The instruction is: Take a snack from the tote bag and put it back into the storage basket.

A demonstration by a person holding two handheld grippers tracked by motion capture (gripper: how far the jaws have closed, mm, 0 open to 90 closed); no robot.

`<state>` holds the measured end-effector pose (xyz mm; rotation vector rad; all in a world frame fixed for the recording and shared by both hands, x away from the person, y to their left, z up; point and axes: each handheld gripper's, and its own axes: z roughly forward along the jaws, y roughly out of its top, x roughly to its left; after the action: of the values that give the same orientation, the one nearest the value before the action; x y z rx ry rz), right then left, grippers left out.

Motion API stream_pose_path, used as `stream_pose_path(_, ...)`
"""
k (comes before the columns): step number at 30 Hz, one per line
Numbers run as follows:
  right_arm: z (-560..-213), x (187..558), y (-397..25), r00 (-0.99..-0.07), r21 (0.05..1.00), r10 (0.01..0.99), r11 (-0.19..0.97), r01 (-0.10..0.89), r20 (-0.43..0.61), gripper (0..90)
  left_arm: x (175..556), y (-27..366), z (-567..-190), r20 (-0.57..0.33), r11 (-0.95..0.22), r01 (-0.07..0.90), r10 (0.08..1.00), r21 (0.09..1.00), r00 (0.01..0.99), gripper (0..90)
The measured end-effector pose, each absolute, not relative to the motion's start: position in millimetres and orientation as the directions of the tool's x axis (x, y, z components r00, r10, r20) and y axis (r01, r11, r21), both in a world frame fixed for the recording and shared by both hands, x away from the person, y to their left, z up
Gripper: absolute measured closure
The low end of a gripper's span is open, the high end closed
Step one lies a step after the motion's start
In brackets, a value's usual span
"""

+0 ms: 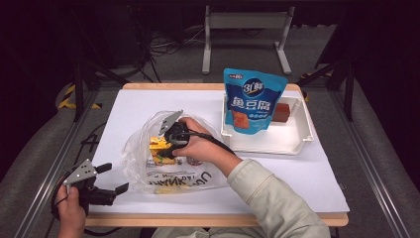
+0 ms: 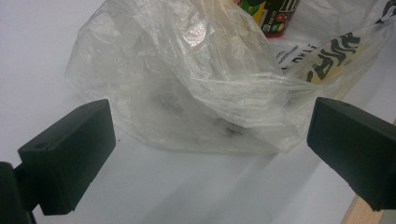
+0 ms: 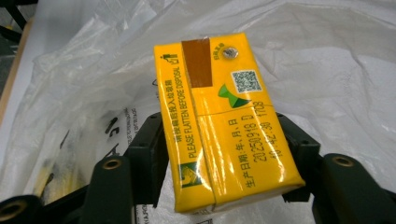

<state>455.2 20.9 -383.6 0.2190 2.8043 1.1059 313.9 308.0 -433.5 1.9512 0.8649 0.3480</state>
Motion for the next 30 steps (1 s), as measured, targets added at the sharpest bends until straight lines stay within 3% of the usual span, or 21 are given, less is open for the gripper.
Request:
stream_pose_path(3, -385, 455, 23, -0.984, 0.671, 0.168, 0.737, 0.080, -0.067, 47.2, 314, 309, -433, -0.104, -0.310, 0.428, 0.697, 0.849, 0.710, 1.5)
stream_pose_path(5, -383, 455, 23, -0.985, 0.661, 0.159, 0.746, 0.079, -0.063, 53.0, 314, 309, -433, -0.104, -0.310, 0.428, 0.696, 0.849, 0.711, 1.5)
stream_pose_path(19, -375, 447, 26, -0.988, 0.665, 0.129, 0.746, 0.040, -0.085, 54.5, 314, 310, -433, -0.107, -0.304, 0.430, 0.700, 0.850, 0.707, 1.5)
stream_pose_path(30, -349, 441, 20, -0.988, 0.705, 0.116, 0.709, 0.008, -0.106, 54.4, 314, 309, -433, -0.109, -0.304, 0.429, 0.697, 0.851, 0.709, 1.5)
